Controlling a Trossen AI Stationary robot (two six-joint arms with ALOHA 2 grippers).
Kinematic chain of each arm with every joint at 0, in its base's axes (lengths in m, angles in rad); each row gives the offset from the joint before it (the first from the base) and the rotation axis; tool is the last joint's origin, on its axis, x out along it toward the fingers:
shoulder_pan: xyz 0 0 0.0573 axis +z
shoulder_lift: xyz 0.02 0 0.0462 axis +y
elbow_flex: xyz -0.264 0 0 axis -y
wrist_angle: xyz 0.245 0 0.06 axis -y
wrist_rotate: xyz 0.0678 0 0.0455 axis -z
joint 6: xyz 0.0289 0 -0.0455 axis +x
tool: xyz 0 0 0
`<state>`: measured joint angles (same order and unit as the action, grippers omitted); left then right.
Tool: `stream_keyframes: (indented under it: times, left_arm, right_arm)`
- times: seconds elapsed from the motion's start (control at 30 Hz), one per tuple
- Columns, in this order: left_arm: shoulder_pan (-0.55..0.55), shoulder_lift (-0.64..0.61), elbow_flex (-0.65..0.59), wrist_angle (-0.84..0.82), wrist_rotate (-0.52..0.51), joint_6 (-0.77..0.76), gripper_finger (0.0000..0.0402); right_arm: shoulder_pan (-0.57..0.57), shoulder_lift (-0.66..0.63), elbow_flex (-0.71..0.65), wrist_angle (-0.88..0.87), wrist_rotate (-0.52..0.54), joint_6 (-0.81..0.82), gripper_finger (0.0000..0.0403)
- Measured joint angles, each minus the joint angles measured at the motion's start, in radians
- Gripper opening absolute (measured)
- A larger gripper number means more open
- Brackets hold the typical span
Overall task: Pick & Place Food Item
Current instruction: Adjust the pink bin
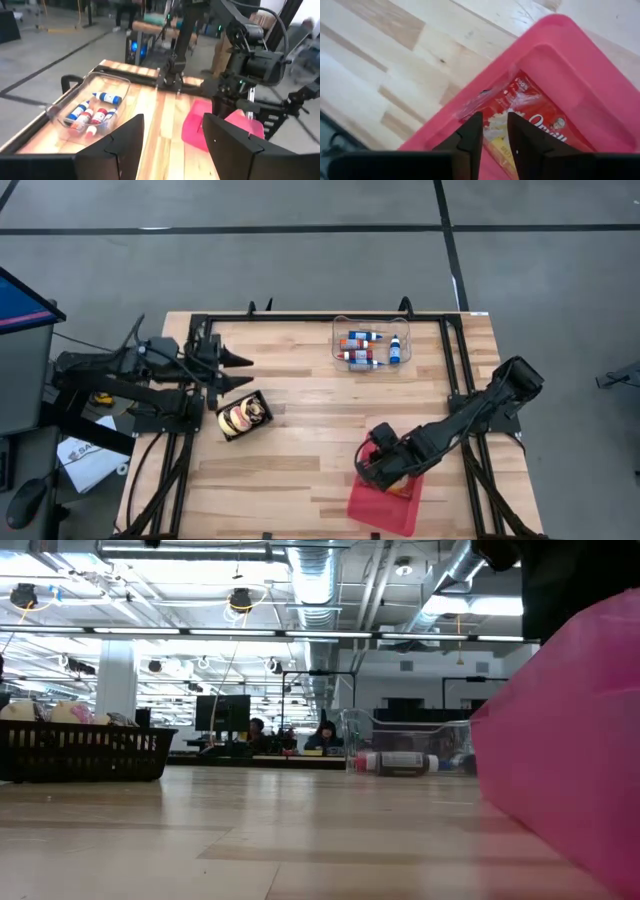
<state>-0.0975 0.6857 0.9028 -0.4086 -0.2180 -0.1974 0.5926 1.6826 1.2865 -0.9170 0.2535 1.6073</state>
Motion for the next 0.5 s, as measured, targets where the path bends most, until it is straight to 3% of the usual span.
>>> stream_keyframes:
  times: [0.27,0.5]
  left_arm:
    - [0.103,-0.204,-0.506,0.457,-0.041,-0.013,0.0199]
    - [0.307,-0.248,-0.732,0.562,0.186,-0.074,0.0199]
  right_arm:
    - [-0.006,-0.060,0.001,-0.002,0.005,-0.045,0.0096]
    - [-0.015,-0.064,0.001,0.005,-0.065,-0.097,0.0096]
